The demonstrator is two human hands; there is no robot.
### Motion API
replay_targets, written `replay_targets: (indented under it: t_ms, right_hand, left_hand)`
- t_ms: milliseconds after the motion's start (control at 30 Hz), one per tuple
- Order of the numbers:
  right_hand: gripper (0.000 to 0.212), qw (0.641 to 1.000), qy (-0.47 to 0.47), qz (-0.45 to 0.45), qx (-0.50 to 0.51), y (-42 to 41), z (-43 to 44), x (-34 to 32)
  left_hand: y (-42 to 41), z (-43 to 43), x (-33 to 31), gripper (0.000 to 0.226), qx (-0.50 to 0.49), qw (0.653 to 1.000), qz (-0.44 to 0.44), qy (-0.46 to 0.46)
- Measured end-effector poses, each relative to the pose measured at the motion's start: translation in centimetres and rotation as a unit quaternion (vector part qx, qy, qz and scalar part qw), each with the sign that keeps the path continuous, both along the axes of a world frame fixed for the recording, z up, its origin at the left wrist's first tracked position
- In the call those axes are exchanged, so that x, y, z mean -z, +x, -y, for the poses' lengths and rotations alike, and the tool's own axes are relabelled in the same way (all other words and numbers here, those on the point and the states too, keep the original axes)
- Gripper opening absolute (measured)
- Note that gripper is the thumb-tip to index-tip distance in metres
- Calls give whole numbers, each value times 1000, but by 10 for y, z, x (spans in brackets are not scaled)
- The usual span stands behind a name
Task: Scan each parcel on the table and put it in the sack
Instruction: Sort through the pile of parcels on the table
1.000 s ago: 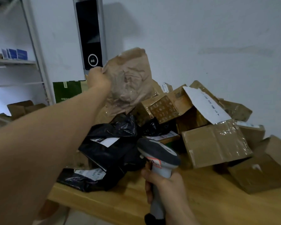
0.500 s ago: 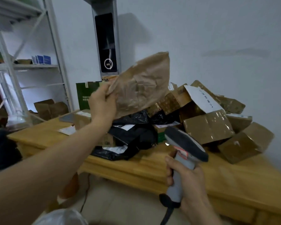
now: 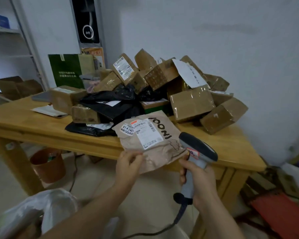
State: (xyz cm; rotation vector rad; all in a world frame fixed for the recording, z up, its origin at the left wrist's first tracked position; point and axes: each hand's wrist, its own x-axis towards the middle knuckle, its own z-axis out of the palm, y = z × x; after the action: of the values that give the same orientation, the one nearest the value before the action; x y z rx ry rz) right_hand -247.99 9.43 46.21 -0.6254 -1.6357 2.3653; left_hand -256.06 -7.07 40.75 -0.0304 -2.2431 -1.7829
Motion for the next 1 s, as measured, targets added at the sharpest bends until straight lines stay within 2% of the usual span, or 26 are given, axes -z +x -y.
replay_targets:
  t_ms: [67,133,267,300,367,433,600,700,800,1000]
  right_hand:
    - [13,1000,9,9,-17,-4,1,0]
    - [15,999,28,22,-36,-9,2,0]
    - [14,994,69,43,-70,-13,5,0]
    - [13,993,76,44,-76,-13,6,0]
    - [11,991,91,44,-89,-11,7,0]
    - [12,988,106,42,-102,-9,9,-1]
    - [9,985,102,16,-137,-4,19,-7]
    - [6,985,55,-22,-162,0,30,-14]
    - [10,983,22,-55,-174,3,41,-24]
    - [12,977,136,-97,-134,2,46,-42]
  left_hand:
    - [-5,-8,-13,44,-113,991,71,32]
    - [-19,-9,-17,66,-157,973,161,60]
    - [-41,3,-23,82,-102,936,238,240]
    - [-44,7,-23,77,-94,933,241,251]
    - [-48,14,-25,41,-100,932,253,240]
    - [-49,19,-28,27,-93,930,269,232]
    - [-34,40,-47,7,-59,955,184,225]
    - [-23,47,-61,5,-49,969,100,221]
    - [-17,49,-73,13,-51,977,45,203]
    - [-19,60,-97,9,-68,986,-17,149]
